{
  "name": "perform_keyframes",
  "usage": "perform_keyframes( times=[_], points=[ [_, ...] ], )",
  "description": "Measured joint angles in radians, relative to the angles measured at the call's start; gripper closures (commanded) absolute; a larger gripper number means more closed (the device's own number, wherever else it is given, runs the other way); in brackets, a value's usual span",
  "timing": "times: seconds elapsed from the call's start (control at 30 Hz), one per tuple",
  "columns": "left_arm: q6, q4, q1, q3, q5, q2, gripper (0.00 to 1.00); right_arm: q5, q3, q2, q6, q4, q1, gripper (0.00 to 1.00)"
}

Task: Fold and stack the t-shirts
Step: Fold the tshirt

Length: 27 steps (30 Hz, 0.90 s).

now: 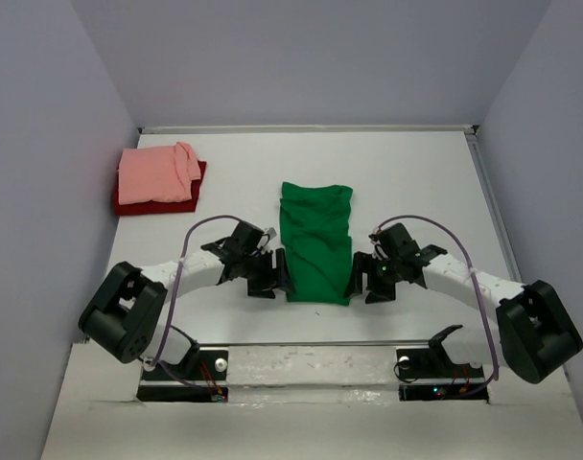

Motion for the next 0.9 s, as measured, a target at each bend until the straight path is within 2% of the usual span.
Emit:
perform_keyframes(
  times=[0.13,0.47,0.7,0.9],
  points=[
    [0.000,0.031,0.004,-0.008,0.020,0.011,0.24,-0.036,-0.071,-0.005,0.033,0.050,-0.002,0.24],
    [-0.009,0.089,0.007,-0.019,0.072,0.037,0.25,-0.113,-0.085,0.058,0.071,0.183,-0.003,0.24],
    [-0.022,0.130,0.007,-0.019,0.101,0.066,0.30,-0.130,-0.046,0.123,0.087,0.214,-0.003,0.25],
    [-0.021,0.138,0.007,-0.019,0.105,0.076,0.37,-0.106,-0.032,0.134,0.095,0.216,-0.003,0.27]
  ],
)
